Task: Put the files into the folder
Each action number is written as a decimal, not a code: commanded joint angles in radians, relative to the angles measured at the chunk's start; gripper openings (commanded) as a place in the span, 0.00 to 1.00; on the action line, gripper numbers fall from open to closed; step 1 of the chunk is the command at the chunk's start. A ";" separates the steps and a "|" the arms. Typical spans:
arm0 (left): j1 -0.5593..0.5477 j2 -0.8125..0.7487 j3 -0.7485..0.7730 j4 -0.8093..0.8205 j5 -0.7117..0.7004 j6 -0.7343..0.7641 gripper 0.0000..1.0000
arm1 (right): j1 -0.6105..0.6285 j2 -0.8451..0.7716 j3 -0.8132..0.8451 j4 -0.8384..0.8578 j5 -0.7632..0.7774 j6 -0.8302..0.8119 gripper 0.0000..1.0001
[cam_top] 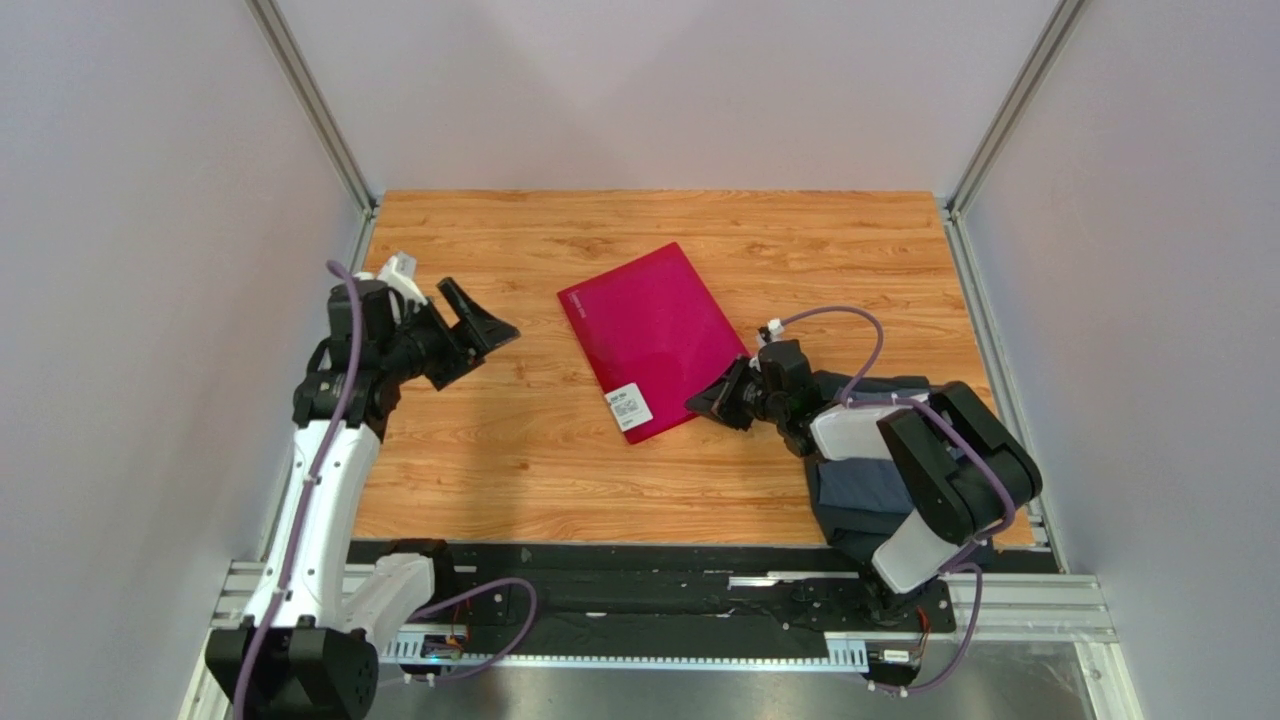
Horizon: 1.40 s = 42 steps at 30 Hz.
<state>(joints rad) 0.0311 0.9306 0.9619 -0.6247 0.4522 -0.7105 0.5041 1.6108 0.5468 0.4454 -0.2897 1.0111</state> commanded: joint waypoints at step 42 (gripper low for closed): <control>-0.430 0.807 0.106 0.266 -0.150 -0.020 0.82 | -0.151 0.193 0.645 -0.956 0.124 -0.704 0.73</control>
<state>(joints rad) -0.4023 1.7039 1.0386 -0.4236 0.3195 -0.7136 0.3248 1.8439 1.2110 -0.5179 -0.1661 0.3199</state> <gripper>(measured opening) 0.831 0.738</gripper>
